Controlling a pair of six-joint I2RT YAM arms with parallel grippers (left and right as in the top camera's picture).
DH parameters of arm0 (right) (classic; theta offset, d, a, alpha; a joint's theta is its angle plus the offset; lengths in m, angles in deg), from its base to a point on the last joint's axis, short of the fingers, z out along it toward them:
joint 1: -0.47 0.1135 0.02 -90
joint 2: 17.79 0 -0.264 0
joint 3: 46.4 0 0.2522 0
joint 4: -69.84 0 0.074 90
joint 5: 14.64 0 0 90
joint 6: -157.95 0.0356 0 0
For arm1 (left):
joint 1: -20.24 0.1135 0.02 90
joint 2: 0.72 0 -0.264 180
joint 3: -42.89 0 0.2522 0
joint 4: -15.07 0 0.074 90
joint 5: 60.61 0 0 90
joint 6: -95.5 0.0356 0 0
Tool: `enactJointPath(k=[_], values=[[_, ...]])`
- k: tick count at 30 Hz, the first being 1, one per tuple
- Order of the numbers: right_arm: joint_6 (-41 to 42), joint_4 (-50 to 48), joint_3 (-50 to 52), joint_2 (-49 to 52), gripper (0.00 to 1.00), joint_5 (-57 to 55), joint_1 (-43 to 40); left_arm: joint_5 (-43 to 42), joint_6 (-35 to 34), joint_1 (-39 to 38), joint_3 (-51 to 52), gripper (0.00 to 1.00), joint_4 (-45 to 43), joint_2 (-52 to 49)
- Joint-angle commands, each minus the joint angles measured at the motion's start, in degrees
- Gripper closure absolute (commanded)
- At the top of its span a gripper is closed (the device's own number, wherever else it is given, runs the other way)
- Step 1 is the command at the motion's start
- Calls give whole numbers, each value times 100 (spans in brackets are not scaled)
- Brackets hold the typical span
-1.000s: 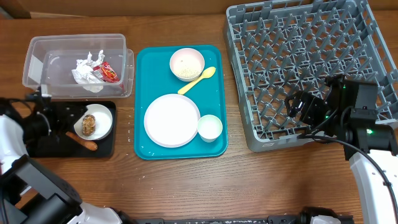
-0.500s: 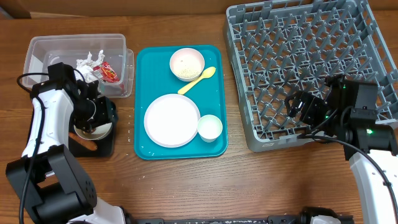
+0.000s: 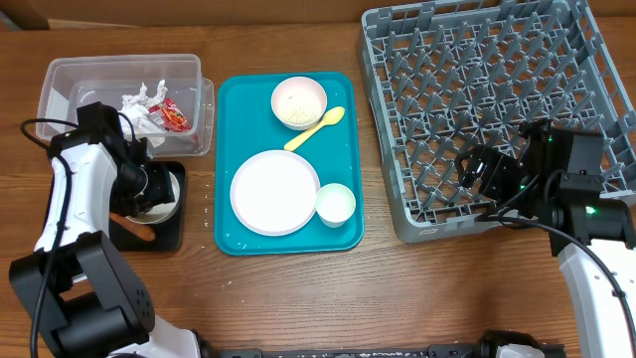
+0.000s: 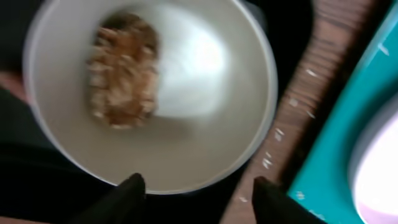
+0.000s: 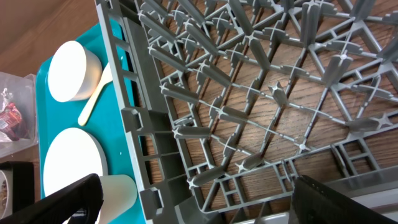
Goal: Sort waste into correct bins and load items into the dishwasher
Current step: 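Carry the bowl over the black tray and tip scraps out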
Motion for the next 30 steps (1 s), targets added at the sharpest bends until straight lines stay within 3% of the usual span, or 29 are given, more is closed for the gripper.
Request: enactJointPath(k=[1, 14, 20, 23, 30], values=[[0, -11, -114, 0, 0, 33, -17, 463, -210, 22, 326, 40, -254, 55], [-2, -15, -114, 0, 0, 31, -17, 190, 101, -166, 584, 48, -446, 55], [-2, -39, -116, 7, 0, 31, -17, 247, -1021, 57, 531, 57, -363, 57], [-2, -55, -114, 46, 0, 31, -17, 122, -1167, 269, 376, 59, -356, 70], [2, -31, -114, 269, 0, 35, -17, 44, -964, 595, 129, 53, -472, 243]])
